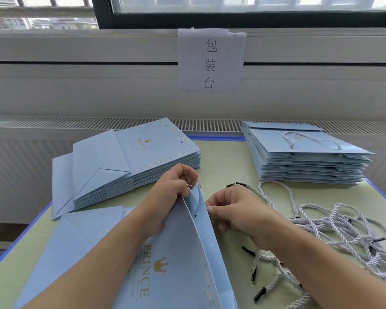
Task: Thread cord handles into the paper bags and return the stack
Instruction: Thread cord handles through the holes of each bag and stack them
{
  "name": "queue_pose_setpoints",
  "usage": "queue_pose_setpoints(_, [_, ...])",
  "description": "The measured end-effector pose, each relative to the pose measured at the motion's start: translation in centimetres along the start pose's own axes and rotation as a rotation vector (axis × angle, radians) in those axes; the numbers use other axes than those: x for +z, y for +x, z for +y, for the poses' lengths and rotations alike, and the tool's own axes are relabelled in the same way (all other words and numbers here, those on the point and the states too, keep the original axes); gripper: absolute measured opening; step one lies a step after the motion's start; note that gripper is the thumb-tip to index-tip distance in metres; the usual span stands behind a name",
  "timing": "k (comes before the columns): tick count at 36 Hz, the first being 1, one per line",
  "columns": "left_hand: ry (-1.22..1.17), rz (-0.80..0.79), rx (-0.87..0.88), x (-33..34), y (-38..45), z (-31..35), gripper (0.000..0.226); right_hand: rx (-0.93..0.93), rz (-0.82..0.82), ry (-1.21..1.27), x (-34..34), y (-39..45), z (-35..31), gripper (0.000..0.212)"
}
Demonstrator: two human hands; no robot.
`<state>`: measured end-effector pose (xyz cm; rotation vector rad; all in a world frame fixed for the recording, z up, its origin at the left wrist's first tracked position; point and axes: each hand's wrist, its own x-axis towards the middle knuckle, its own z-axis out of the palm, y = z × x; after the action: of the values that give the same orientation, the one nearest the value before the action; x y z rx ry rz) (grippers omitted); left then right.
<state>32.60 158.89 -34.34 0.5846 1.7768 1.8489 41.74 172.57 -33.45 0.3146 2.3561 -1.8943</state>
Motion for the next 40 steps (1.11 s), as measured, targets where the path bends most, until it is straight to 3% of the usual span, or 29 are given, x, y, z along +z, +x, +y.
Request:
queue_pose_setpoints(6, [-0.009, -0.006, 0.004, -0.1, -0.1, 0.1, 0.039, -0.095, -0.07, -0.146, 0.8, -0.2, 0.6, 0.02])
queue_pose_setpoints(11, [0.002, -0.008, -0.013, -0.1, -0.1, 0.1, 0.036, -0.173, -0.024, -0.195, 0.9, 0.2, 0.8, 0.019])
queue_pose_setpoints(21, [0.015, -0.028, -0.008, -0.3, 0.1, 0.0, 0.039, -0.245, -0.029, -0.162, 1.4, 0.2, 1.0, 0.013])
queue_pose_setpoints(24, [0.012, -0.034, -0.004, -0.3, 0.0, 0.0, 0.039, -0.258, -0.045, -0.108, 1.5, -0.2, 0.9, 0.02])
queue_pose_setpoints(27, [0.013, -0.048, 0.004, -0.3, 0.1, -0.1, 0.04, -0.316, 0.022, -0.156, 1.6, 0.0, 1.0, 0.025])
queue_pose_setpoints(31, [0.034, -0.045, 0.036, -0.5, 0.3, -0.2, 0.041, -0.376, 0.102, -0.273, 2.0, 0.0, 1.2, 0.015])
queue_pose_setpoints(40, [0.027, -0.032, 0.029, -0.4, 0.3, -0.3, 0.042, -0.189, 0.051, 0.163, 1.7, -1.0, -0.2, 0.018])
